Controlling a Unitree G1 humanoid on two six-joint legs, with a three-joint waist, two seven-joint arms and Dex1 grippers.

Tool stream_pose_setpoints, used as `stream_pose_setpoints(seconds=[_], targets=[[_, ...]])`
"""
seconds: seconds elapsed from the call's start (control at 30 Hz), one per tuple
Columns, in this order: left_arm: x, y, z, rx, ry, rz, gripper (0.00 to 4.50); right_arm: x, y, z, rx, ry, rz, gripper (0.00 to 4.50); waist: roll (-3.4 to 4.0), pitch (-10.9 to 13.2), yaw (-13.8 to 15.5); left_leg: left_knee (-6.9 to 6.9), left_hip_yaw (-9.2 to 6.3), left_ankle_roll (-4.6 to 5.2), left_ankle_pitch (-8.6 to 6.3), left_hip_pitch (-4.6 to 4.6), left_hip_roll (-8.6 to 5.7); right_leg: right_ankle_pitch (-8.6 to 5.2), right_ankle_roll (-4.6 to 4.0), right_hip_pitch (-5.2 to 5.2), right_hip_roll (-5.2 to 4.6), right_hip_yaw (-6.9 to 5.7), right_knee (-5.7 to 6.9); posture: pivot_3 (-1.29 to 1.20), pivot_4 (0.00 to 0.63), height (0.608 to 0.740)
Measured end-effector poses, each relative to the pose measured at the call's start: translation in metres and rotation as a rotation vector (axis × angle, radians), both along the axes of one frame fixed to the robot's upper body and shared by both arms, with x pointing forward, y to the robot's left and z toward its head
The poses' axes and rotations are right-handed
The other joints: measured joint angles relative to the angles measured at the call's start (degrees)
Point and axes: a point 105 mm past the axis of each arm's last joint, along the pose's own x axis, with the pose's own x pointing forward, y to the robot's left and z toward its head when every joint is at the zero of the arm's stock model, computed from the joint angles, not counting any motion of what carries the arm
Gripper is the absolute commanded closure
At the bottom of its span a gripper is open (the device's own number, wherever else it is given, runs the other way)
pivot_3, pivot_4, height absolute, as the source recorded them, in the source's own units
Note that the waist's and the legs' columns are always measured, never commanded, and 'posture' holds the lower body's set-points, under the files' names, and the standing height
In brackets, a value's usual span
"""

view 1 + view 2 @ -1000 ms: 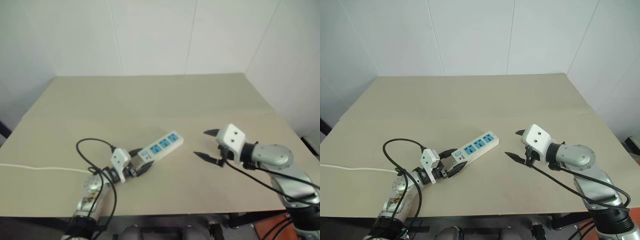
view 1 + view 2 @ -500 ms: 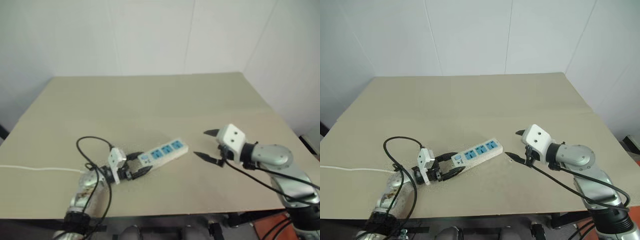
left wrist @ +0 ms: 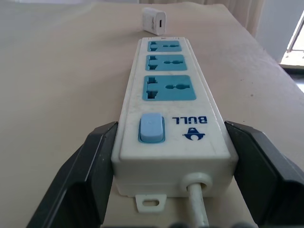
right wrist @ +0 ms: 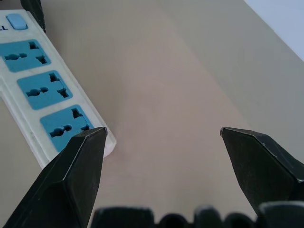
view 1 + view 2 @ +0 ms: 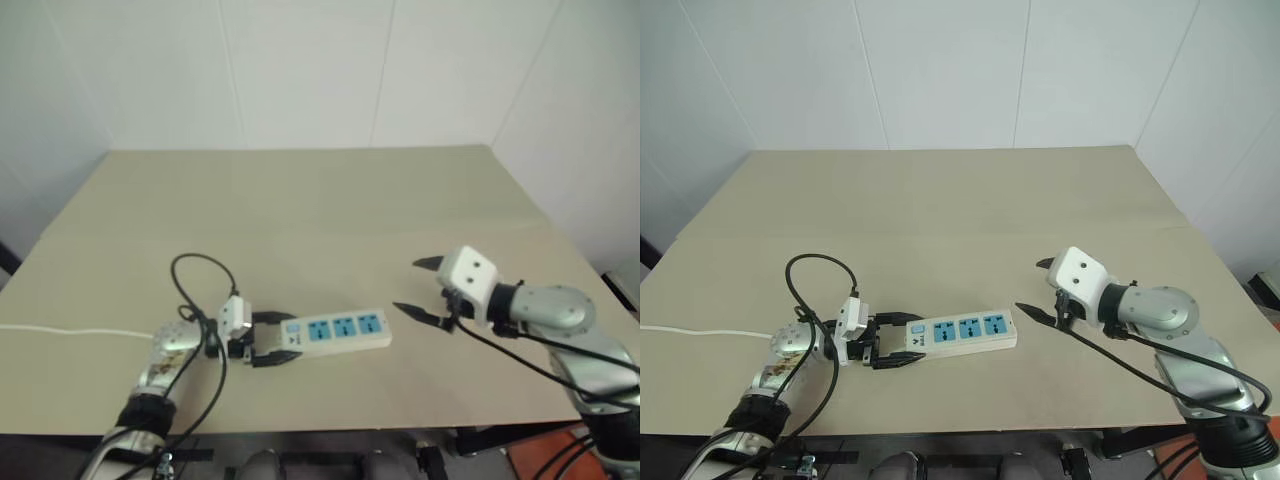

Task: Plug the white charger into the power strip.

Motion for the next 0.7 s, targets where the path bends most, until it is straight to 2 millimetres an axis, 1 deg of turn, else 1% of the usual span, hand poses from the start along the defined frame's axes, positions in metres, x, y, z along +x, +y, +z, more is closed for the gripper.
stream_pose_setpoints(seconds=[0.1,0.17,0.2,0.3,0.33,0.37,0.47,0.57,0.6,0.7], targets=[[0.002,-0.002,0.000,0.001,-0.027,-0.011,1.25,-0.001,-0.014,0.006,-0.077,0.009,0.033,0.00,0.00,0.00,0.07,0.06,0.01,0.00,0.00,0.04,-0.01,-0.05,0.08,0.08,-0.02,0.00,-0.01,0.00,0.150,0.740],[0.003,-0.002,-0.001,-0.001,-0.030,-0.020,1.25,-0.001,-0.028,0.016,-0.170,0.003,0.085,0.00,0.01,0.00,0.08,0.09,0.05,0.00,0.00,0.08,-0.01,-0.09,0.05,0.11,-0.04,0.01,-0.01,0.00,0.150,0.740],[0.003,-0.003,-0.003,-0.003,-0.022,-0.023,1.25,0.001,-0.035,0.025,-0.218,-0.023,0.117,0.00,0.01,0.00,-0.04,0.11,0.05,0.00,0.00,0.14,-0.01,-0.10,0.02,0.15,-0.03,0.01,-0.01,0.00,0.150,0.740],[0.004,-0.002,-0.003,-0.001,-0.012,-0.028,1.25,0.010,-0.047,0.045,-0.352,-0.109,0.204,0.00,0.01,0.00,-0.26,0.10,0.06,0.00,0.00,0.22,0.00,-0.16,-0.11,0.18,-0.03,0.02,-0.01,0.00,0.150,0.740],[0.005,-0.002,-0.003,0.003,-0.010,-0.032,1.25,0.015,-0.051,0.050,-0.423,-0.137,0.249,0.00,0.02,-0.01,-0.35,0.10,0.07,0.00,0.00,0.26,-0.01,-0.16,-0.11,0.22,-0.03,0.03,-0.01,0.00,0.150,0.740],[0.005,-0.002,-0.003,0.003,-0.009,-0.036,1.25,0.018,-0.055,0.051,-0.484,-0.148,0.280,0.00,0.02,-0.01,-0.32,0.08,0.08,0.00,0.00,0.26,0.00,-0.16,-0.10,0.22,-0.03,0.03,-0.01,0.00,0.150,0.740],[0.006,-0.005,-0.002,0.002,-0.009,-0.044,1.25,0.027,-0.064,0.041,-0.664,-0.135,0.394,0.00,0.02,-0.01,-0.19,0.09,0.10,0.00,0.00,0.21,-0.01,0.00,0.19,0.19,-0.03,0.03,-0.01,0.00,0.150,0.740],[0.007,-0.005,-0.002,0.002,-0.010,-0.046,1.25,0.031,-0.069,0.026,-0.868,-0.109,0.566,0.00,0.03,0.00,-0.25,0.06,0.15,0.01,0.00,0.18,-0.01,0.01,0.19,0.16,-0.04,0.07,-0.01,0.00,0.150,0.740],[0.007,-0.005,-0.002,0.002,-0.009,-0.045,1.25,0.031,-0.070,0.021,-0.960,-0.086,0.641,0.00,0.05,0.00,-0.36,0.04,0.17,0.01,0.00,0.19,-0.01,0.06,0.10,0.15,-0.05,0.09,-0.01,0.00,0.150,0.740],[0.007,-0.006,-0.001,0.000,-0.011,-0.043,1.25,0.034,-0.074,0.019,-1.110,-0.073,0.748,0.00,0.05,0.01,-0.30,0.00,0.18,0.01,0.00,0.19,-0.02,0.18,-0.14,0.14,-0.09,0.09,-0.01,0.00,0.150,0.740]])
